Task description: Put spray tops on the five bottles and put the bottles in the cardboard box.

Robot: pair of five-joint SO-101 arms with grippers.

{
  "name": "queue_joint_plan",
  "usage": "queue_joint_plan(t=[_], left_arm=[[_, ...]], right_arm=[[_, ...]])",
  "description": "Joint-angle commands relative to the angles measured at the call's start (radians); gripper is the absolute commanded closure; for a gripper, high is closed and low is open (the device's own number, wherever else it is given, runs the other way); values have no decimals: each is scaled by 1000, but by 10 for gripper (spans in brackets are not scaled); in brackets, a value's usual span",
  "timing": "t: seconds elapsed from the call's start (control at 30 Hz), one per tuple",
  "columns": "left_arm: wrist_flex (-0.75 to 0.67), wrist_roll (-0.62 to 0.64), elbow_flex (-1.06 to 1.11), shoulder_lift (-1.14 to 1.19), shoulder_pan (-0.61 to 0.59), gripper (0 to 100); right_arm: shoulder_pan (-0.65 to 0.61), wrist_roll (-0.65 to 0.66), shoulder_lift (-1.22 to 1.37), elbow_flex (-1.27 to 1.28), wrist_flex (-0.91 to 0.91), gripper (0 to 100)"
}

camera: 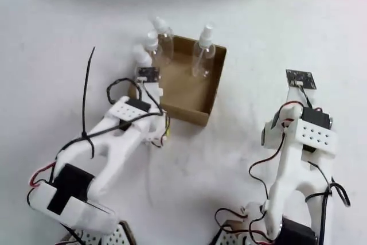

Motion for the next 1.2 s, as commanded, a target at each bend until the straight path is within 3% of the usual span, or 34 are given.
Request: queue_joint_plan(t=[0.0, 0.2, 0.47, 0.73, 0.83, 1.0, 1.17], left_arm=[[20, -26, -11, -36, -12, 980], [35, -26, 110, -242, -76, 980], [9, -26, 287, -602, -130, 980], [8, -26, 310, -714, -231, 980], [12, -26, 285, -716, -269, 980], [5, -26, 276, -725, -340, 979], [8, -26, 255, -763, -406, 979]], right_arm=[[-10, 2, -71, -87, 58, 982], [-42, 0, -189, -184, 96, 982], [-154, -8, -377, -181, -42, 982], [-166, -9, -561, -181, -226, 982], [-266, -52, -610, -180, -251, 982], [-486, -282, -704, -104, -323, 982], [-625, -313, -839, 100, -549, 982]])
